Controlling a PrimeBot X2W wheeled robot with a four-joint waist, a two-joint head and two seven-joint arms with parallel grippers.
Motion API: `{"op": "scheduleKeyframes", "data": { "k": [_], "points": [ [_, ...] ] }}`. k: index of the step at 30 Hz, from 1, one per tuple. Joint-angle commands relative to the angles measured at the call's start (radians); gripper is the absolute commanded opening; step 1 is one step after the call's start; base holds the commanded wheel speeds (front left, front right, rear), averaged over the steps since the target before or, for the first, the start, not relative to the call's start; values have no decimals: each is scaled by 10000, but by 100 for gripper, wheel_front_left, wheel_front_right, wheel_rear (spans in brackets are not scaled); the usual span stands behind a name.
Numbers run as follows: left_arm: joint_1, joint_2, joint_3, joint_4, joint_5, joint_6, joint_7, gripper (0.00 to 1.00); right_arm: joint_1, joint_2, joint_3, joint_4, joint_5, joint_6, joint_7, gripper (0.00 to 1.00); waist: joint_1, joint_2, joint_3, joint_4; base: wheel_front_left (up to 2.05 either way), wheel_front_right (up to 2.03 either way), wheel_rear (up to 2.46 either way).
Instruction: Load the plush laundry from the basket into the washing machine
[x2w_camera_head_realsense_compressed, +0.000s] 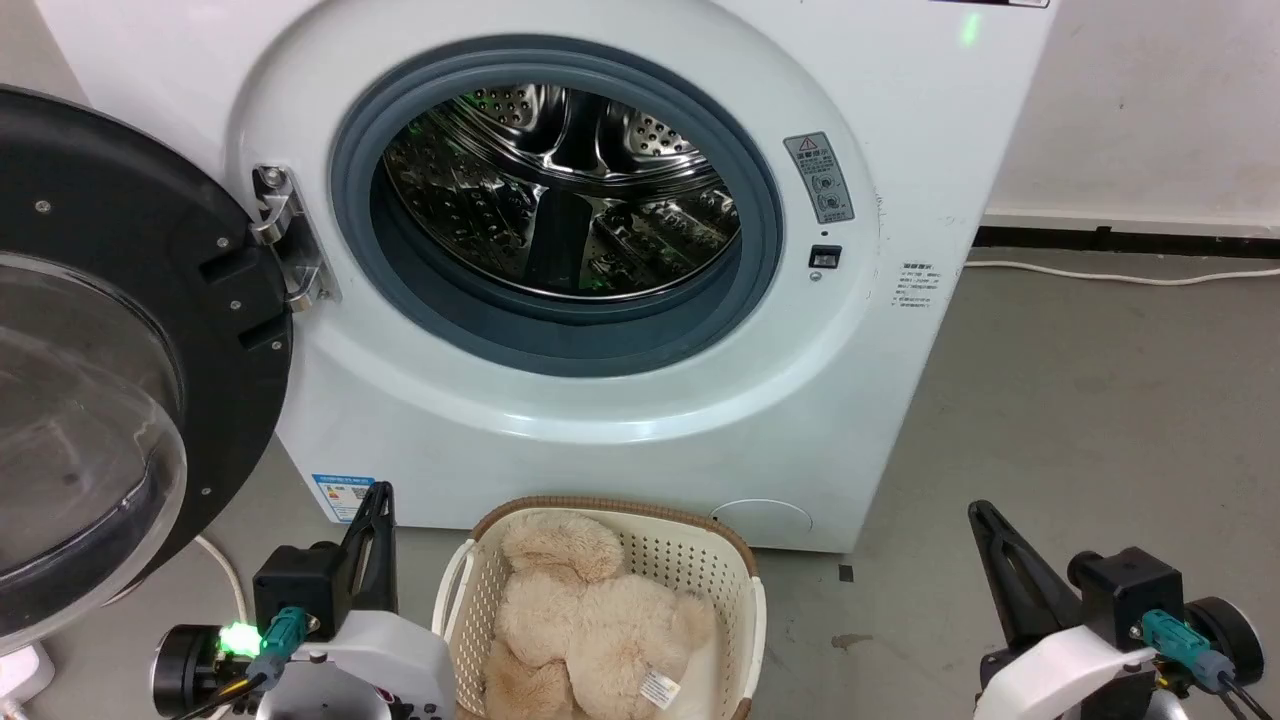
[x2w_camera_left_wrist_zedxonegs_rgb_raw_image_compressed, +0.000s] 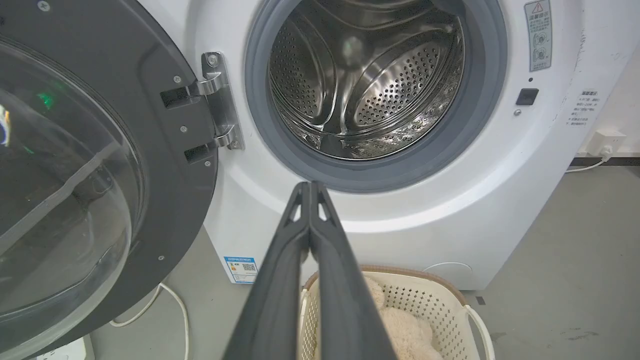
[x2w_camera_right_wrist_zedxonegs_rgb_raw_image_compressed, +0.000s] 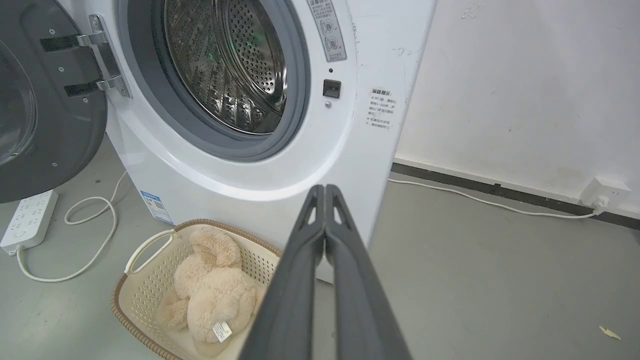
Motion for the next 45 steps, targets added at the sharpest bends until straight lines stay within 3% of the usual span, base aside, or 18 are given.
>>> {"op": "scheduleKeyframes", "data": {
  "k": [1, 30, 31, 45],
  "points": [
    [176, -3, 24, -47, 18, -55, 3, 0, -115, -2, -22, -43, -74, -7, 5, 0, 0, 0, 0, 0, 0, 0, 0],
    [176, -3, 24, -47, 18, -55, 3, 0, -115, -2, -22, -43, -74, -7, 5, 0, 0, 0, 0, 0, 0, 0, 0],
    [1, 0, -2, 0, -5, 0, -2, 100, 2, 0, 0, 0, 4, 0, -2, 100, 0, 0, 0, 0, 0, 0, 0],
    [115, 0, -154, 54, -418, 15, -249, 100, 146, 0, 57, 25, 390, 1, -249, 100, 0, 0, 46, -28, 0, 0, 0]
  ]
}}
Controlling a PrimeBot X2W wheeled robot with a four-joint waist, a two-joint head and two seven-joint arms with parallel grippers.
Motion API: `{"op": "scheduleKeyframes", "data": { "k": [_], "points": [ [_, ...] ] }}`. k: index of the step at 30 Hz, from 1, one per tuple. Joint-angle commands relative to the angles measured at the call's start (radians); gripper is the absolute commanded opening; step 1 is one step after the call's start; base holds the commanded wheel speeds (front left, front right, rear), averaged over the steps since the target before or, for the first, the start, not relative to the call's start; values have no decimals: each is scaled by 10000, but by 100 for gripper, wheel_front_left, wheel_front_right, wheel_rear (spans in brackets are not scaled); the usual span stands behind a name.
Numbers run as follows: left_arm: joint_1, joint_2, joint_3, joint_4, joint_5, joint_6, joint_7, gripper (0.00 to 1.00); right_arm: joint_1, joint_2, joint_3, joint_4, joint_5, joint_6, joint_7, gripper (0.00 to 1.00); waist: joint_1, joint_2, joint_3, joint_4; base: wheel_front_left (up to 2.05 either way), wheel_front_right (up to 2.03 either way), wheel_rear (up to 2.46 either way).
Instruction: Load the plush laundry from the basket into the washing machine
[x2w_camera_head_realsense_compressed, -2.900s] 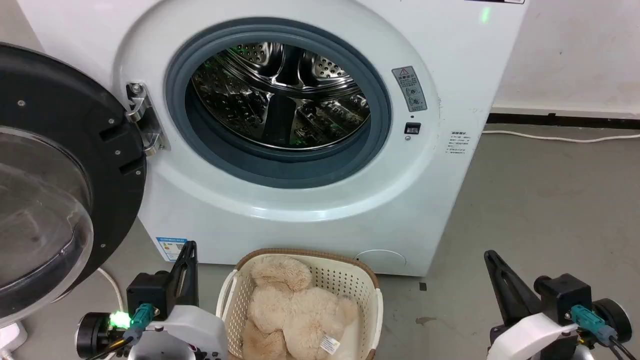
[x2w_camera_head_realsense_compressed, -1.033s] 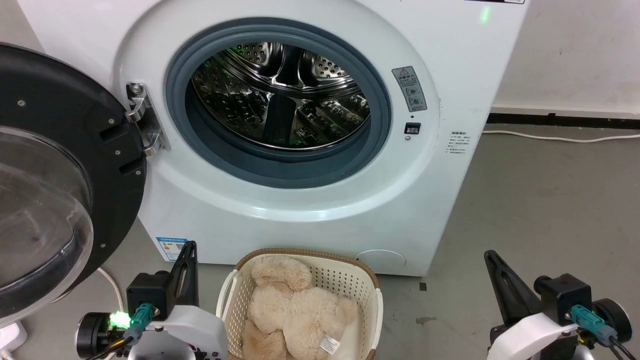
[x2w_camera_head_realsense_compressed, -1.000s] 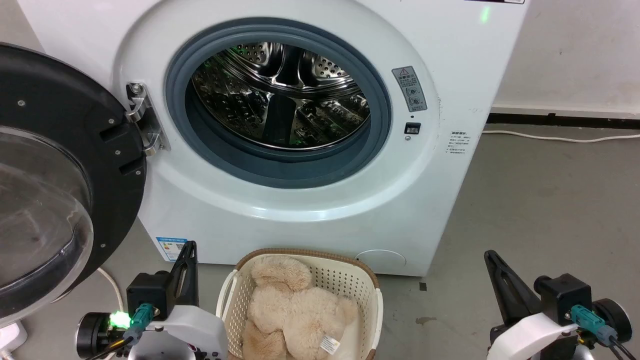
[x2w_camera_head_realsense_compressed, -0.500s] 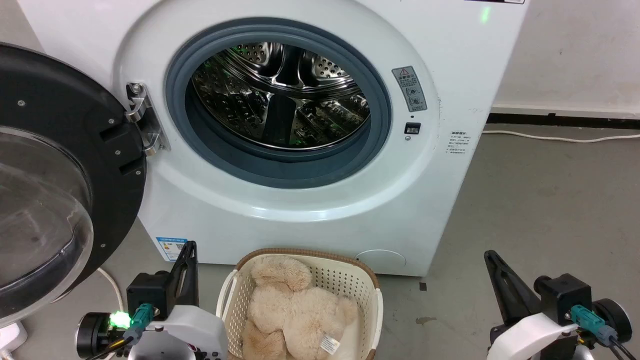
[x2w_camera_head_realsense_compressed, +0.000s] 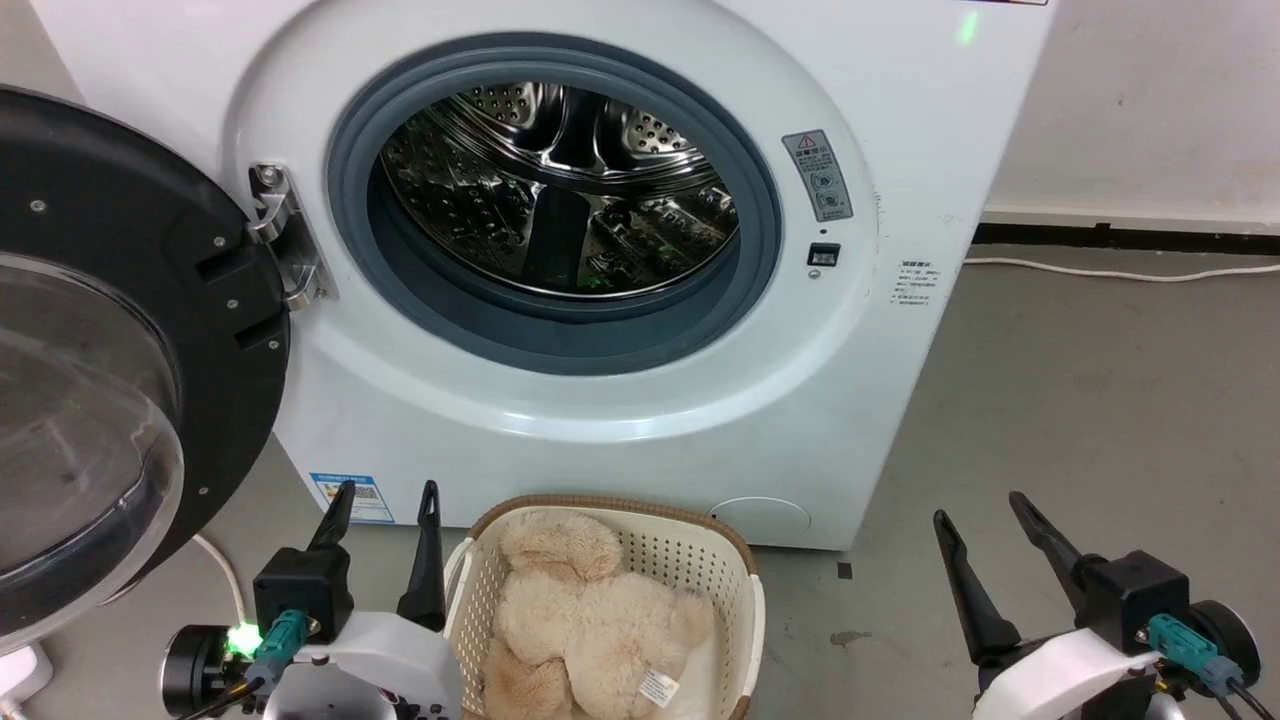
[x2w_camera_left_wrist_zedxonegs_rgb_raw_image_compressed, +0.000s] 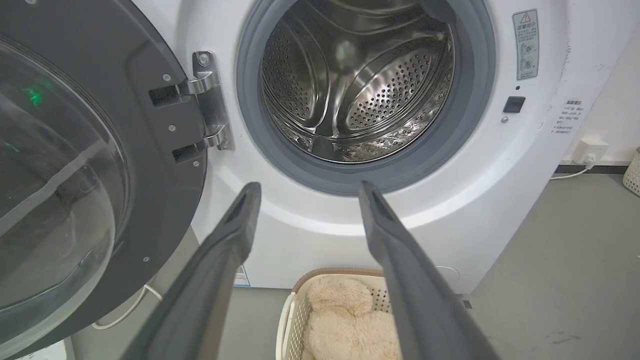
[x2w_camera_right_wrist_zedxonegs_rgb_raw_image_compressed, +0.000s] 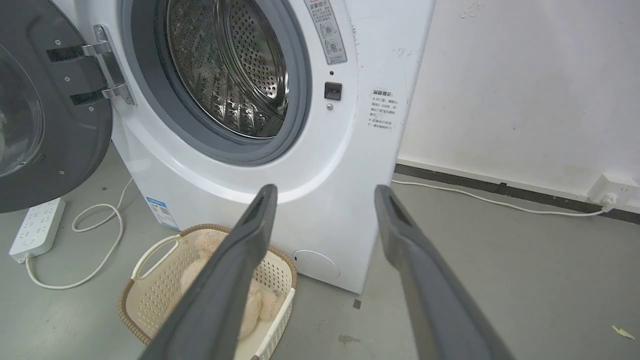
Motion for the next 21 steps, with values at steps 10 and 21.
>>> {"op": "scheduleKeyframes", "data": {
  "k": [10, 21],
  "points": [
    [-36, 17, -163, 291, -502, -46, -196, 100, 137, 0, 58, -47, 409, -2, -278, 100, 0, 0, 213, -110, 0, 0, 0],
    [-681, 121, -331, 992, -978, -149, -85, 100, 25, -1, 138, -215, 797, -2, -508, 100, 0, 0, 838, -406, 0, 0, 0]
  ]
}}
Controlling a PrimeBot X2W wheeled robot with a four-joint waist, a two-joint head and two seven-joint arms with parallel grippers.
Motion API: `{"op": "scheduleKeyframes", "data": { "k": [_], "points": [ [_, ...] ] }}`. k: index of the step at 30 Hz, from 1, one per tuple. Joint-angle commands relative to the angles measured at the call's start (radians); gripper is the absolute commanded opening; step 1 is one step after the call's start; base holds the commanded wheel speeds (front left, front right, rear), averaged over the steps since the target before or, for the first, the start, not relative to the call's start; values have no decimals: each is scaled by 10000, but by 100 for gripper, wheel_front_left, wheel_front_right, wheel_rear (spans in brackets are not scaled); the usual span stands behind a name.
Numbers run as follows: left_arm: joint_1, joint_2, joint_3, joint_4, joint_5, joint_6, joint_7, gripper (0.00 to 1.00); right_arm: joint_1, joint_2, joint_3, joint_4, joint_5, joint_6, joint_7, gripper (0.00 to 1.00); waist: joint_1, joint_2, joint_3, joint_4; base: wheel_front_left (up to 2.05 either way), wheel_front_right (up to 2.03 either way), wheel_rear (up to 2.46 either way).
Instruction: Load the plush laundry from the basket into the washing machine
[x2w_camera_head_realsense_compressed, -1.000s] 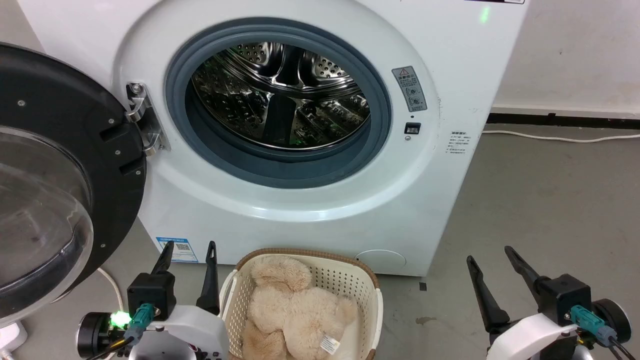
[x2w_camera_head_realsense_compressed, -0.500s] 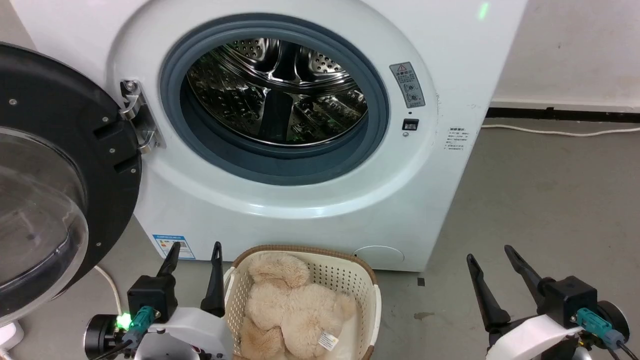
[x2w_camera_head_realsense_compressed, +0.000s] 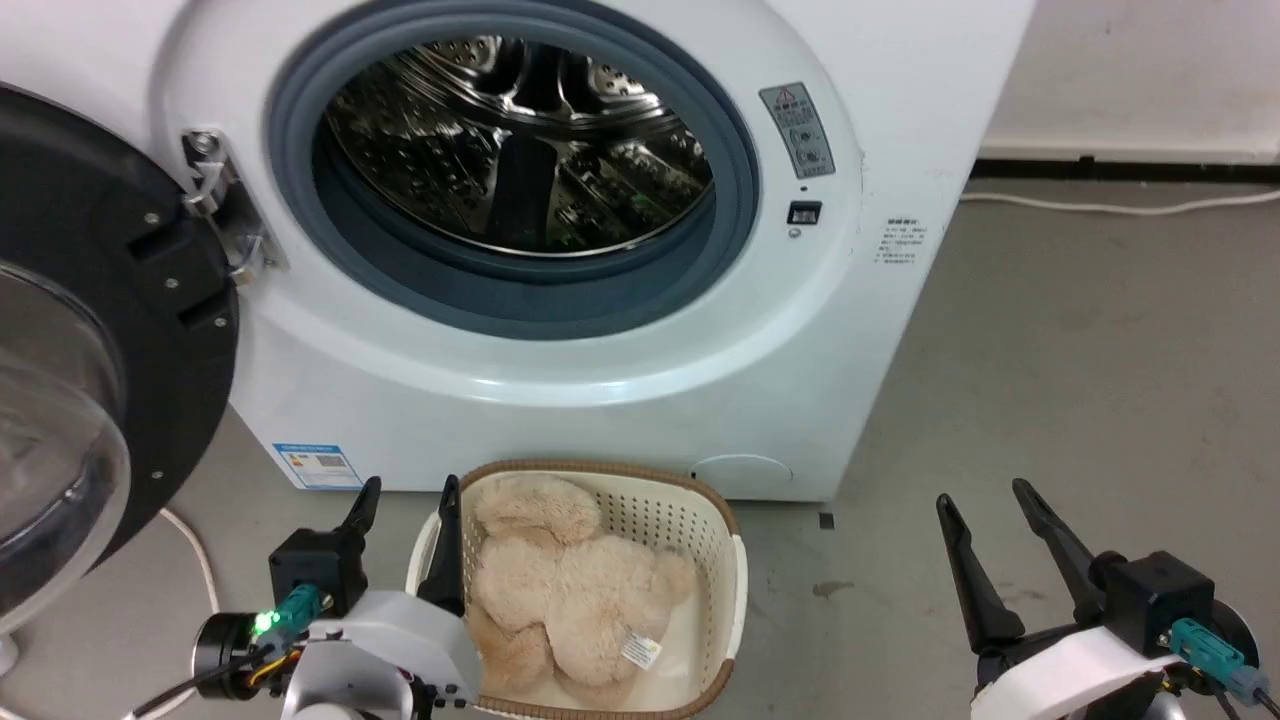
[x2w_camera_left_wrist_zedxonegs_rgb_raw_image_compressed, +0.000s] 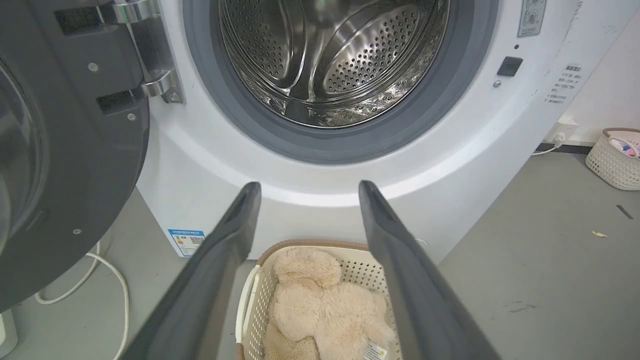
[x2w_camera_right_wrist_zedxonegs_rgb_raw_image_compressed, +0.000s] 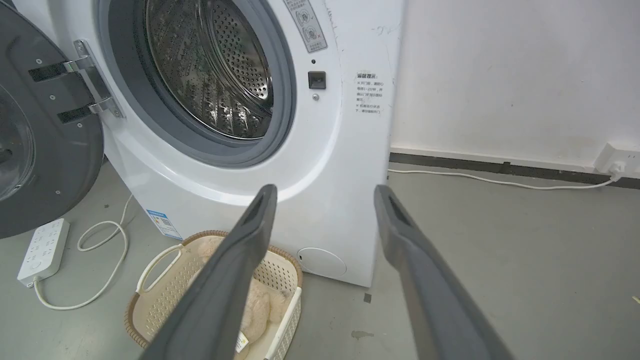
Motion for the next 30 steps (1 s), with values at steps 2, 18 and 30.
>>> {"op": "scheduleKeyframes", "data": {
  "k": [2, 18, 30],
  "points": [
    [-315, 106, -70, 254, -168, -84, 48, 100, -15, -1, 42, -104, 194, -1, -116, 100, -1, 0, 234, -141, 0, 0, 0],
    [-2067, 733, -687, 2192, -621, -337, 777, 100, -249, -1, 159, -586, 1097, -2, -492, 100, -1, 0, 2031, -843, 0, 0, 0],
    [-3240, 1265, -1315, 3344, -587, -189, 1543, 100, -388, -1, 329, -938, 1826, -3, -742, 100, -1, 0, 3364, -1397, 0, 0, 0]
  ]
}}
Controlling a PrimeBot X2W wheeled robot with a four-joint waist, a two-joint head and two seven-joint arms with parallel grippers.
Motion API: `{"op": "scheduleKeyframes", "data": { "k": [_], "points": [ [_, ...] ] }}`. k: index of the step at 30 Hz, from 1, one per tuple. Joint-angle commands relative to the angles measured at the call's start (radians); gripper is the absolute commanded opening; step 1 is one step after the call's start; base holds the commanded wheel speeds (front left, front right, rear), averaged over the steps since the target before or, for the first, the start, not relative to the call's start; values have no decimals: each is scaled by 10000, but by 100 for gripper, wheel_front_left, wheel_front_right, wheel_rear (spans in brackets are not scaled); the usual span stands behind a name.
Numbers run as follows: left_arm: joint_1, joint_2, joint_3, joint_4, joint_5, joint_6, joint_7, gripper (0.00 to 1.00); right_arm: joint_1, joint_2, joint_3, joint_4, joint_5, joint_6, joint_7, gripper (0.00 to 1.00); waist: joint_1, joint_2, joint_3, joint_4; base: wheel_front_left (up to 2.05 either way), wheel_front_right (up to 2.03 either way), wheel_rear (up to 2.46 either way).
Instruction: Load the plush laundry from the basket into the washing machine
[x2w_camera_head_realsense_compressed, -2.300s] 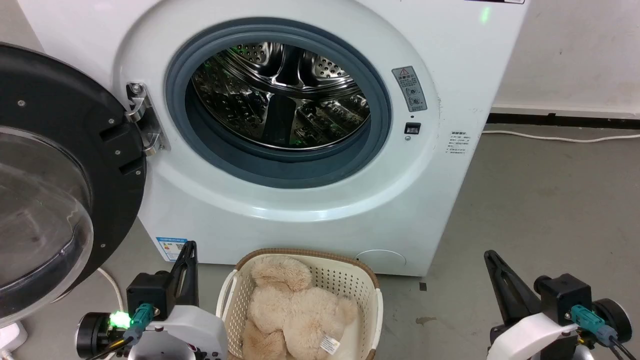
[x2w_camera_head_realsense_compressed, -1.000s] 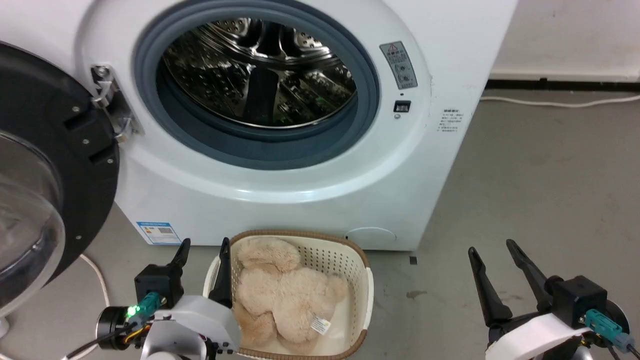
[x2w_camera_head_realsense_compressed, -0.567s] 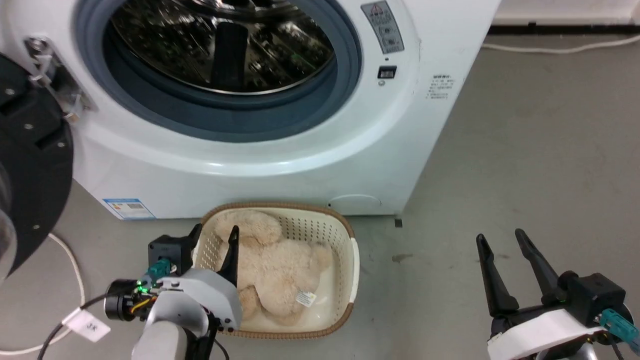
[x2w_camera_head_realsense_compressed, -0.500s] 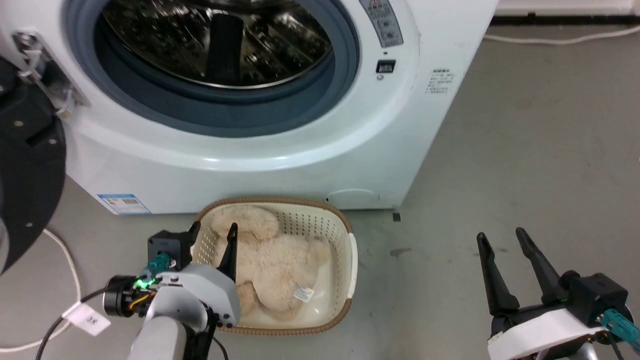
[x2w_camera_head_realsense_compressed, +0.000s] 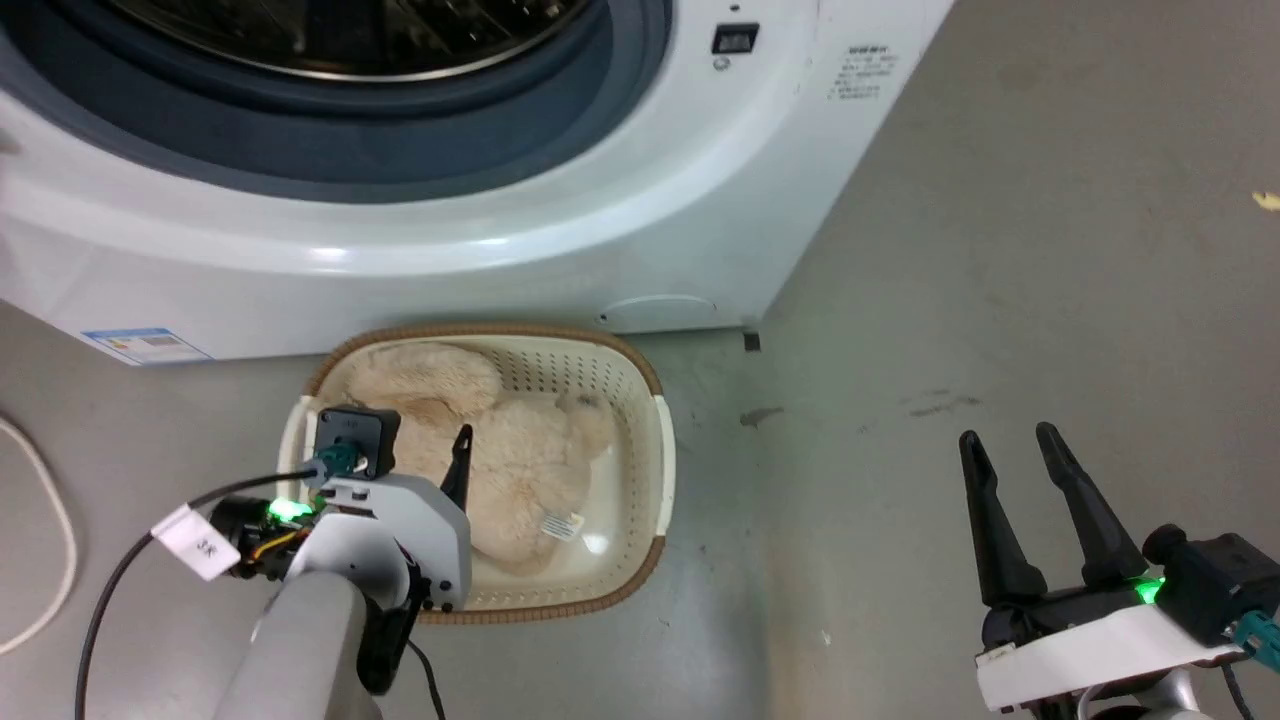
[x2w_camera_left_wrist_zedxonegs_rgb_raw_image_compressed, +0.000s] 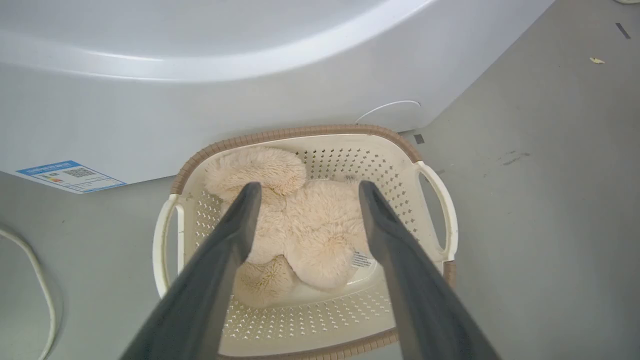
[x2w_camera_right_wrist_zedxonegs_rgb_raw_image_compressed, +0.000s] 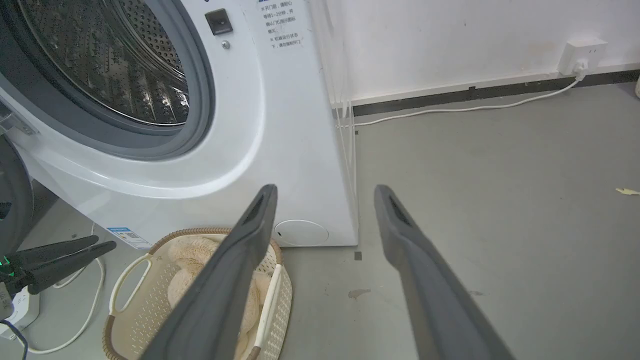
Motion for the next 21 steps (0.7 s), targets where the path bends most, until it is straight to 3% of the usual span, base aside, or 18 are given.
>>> {"op": "scheduleKeyframes", "data": {
  "k": [1, 13, 21],
  "points": [
    [-352, 154, -115, 216, -8, 76, 106, 100, -145, -1, 50, -128, 201, -3, -103, 100, -2, 0, 367, -224, 0, 0, 0],
    [-1473, 948, -597, 1340, -159, 494, 876, 100, -108, -2, 220, -757, 932, -4, -395, 100, -2, 0, 1961, -808, 0, 0, 0],
    [-2114, 1248, -836, 1896, -291, 644, 1117, 100, 43, -2, 196, -1129, 1202, -5, -542, 100, -2, 0, 2759, -836, 0, 0, 0]
  ]
}}
